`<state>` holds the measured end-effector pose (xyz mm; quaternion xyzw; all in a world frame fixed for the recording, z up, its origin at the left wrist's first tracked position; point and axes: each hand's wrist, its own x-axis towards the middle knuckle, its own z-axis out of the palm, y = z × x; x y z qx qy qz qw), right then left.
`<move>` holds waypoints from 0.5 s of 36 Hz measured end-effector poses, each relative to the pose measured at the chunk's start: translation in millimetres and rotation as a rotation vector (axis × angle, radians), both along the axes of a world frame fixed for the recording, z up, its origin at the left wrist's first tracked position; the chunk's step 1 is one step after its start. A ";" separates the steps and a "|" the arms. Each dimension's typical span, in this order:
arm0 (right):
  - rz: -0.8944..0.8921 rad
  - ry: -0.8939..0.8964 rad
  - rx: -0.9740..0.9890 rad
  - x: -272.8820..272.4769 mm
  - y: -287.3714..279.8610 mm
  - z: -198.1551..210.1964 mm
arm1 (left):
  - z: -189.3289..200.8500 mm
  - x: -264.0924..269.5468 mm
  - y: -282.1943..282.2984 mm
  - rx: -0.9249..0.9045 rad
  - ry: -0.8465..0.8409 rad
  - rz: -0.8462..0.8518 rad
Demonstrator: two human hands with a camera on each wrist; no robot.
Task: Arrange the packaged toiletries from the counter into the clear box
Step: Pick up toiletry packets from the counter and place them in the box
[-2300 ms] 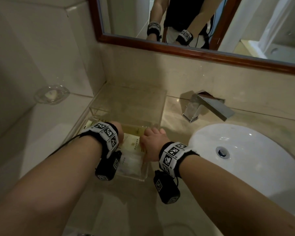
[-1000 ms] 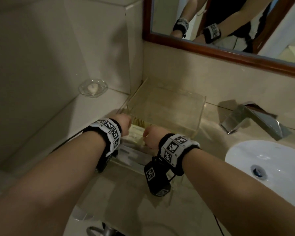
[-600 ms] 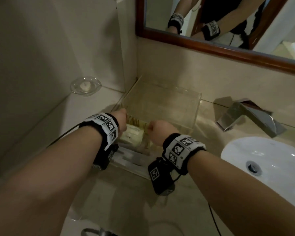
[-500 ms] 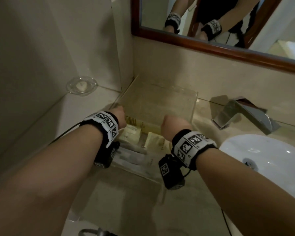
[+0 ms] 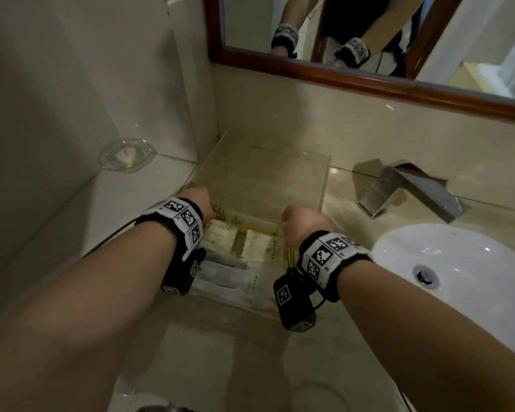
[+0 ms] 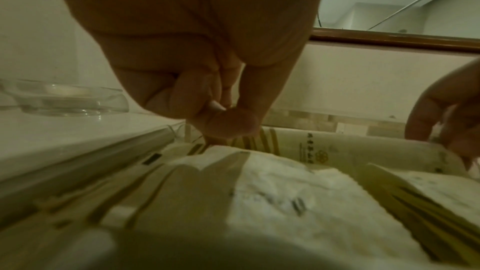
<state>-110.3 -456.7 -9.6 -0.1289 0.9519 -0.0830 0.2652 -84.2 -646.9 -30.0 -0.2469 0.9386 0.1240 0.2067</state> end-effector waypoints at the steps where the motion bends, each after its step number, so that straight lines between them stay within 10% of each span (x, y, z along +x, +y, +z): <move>1: -0.008 0.002 -0.010 0.1 1.5 -0.4 | -0.6 -0.3 -0.5 -0.006 0.003 -0.005; 18: 0.012 0.045 0.005 -8.6 19.4 -11.1 | -5.1 -8.2 -0.6 -0.090 0.099 -0.100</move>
